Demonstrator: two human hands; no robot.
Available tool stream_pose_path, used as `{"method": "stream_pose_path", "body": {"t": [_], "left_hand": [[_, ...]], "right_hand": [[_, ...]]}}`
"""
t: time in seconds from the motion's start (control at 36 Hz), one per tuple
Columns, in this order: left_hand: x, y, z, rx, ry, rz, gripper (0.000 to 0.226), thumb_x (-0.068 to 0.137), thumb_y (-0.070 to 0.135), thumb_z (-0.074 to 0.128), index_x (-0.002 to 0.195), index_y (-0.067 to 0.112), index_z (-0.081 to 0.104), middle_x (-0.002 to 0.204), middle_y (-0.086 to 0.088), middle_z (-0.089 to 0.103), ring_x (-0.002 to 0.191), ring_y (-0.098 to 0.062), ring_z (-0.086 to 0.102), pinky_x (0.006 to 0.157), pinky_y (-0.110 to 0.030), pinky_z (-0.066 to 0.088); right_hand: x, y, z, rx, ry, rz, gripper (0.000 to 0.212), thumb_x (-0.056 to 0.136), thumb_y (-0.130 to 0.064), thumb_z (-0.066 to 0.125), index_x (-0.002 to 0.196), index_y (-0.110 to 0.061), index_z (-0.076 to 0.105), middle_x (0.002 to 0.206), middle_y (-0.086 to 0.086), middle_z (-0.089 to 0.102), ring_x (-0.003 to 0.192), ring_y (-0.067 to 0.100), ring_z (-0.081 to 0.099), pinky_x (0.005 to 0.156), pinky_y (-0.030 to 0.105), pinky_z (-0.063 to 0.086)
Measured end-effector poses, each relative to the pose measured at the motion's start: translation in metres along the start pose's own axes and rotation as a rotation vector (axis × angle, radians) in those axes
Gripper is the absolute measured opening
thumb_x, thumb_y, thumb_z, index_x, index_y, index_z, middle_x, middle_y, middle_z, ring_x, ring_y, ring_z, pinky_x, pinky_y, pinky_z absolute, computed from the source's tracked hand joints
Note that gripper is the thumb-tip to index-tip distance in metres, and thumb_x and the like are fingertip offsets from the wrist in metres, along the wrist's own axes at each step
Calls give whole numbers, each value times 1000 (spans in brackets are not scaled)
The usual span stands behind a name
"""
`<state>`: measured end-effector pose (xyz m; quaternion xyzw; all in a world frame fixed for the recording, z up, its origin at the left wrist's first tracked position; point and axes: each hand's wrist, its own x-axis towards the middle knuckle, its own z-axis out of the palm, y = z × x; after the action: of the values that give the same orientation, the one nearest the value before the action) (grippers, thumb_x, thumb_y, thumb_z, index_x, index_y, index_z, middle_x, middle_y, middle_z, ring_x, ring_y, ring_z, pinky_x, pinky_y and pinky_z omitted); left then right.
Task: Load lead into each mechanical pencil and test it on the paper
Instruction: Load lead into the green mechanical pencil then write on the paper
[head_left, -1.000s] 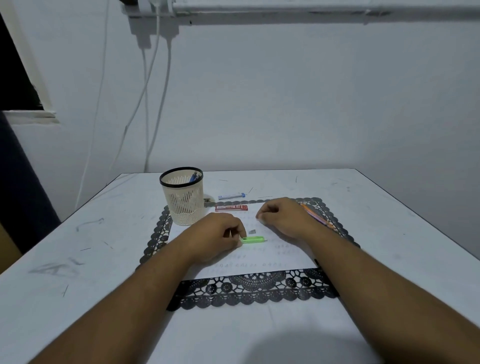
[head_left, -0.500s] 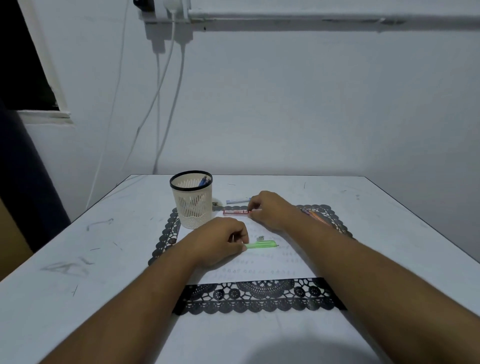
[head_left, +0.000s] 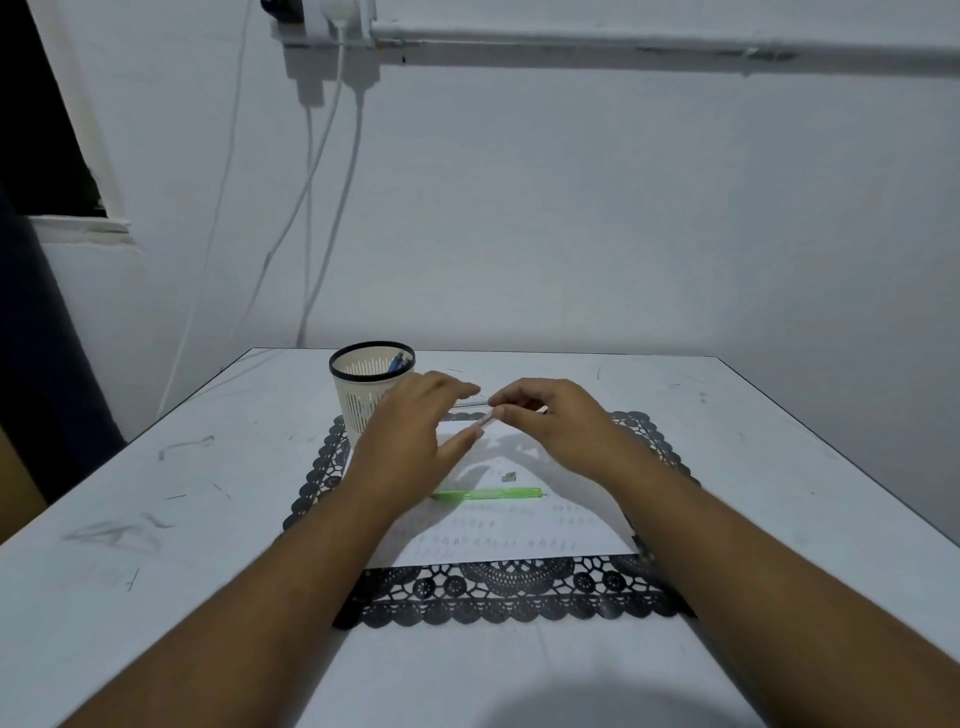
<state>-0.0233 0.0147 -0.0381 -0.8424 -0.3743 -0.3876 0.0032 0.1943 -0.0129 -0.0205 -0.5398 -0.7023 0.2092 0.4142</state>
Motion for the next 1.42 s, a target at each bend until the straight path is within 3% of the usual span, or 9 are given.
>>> {"method": "stream_pose_path", "body": {"t": [0.06,0.11,0.25,0.39,0.67,0.83,1.06,1.22,1.42], "left_hand": [[0,1,1,-31,8,-30,39,93,43,73,128,27,69,122,10,68,114,-11,56,98,-33,43],[-1,3,1,-125,-19,-65,33,92,43,74,121,28,73,113,16,72,105,-3,62,94,-31,49],[-3,7,1,-311,-60,-118,16,92,31,76,108,28,76,98,19,72,92,4,64,74,-9,45],[-3,5,3,-364,-118,-50,18,97,25,71,115,23,74,101,16,66,91,-3,64,74,-15,49],[-5,6,3,-253,-191,-9,17,104,32,60,119,28,66,105,21,62,98,1,59,75,-13,47],[-8,3,7,-186,-249,1,17,106,36,51,121,33,58,103,22,62,94,0,60,79,-34,54],[-7,1,8,-151,-252,0,21,107,37,49,125,31,57,107,19,61,95,-4,61,81,-41,55],[-8,4,8,-102,-237,13,25,106,36,49,129,28,57,109,15,62,95,-9,59,82,-42,53],[-5,8,7,36,-108,52,27,106,41,45,126,28,59,104,14,61,86,-13,57,76,-37,49]], "right_hand": [[-9,-5,1,63,-12,1,11,98,-29,73,105,-26,80,92,-12,77,82,-2,65,71,13,46],[-15,-5,4,113,-1,-5,11,97,-30,75,106,-26,80,95,-15,77,87,-3,67,79,18,49],[-22,-3,10,153,51,-19,15,96,-34,75,110,-32,79,97,-16,77,95,4,70,91,38,56],[-25,-3,10,297,81,-23,14,93,-29,79,106,-33,79,97,-5,78,99,20,72,99,54,56],[-26,-4,6,250,75,-49,8,96,-28,75,103,-30,80,98,-6,79,94,16,71,94,47,57],[-27,-3,7,170,68,-68,7,99,-29,72,102,-30,79,96,-9,78,93,14,71,90,44,58],[-28,-4,7,141,74,-58,10,102,-29,68,103,-28,78,91,-17,76,85,0,65,81,32,52],[-28,-5,7,163,110,-53,21,107,-21,58,101,-21,78,92,-10,76,88,1,67,76,19,52],[-27,-11,11,403,142,138,13,101,-23,69,103,-16,79,88,-2,78,77,7,66,70,29,52]]}}
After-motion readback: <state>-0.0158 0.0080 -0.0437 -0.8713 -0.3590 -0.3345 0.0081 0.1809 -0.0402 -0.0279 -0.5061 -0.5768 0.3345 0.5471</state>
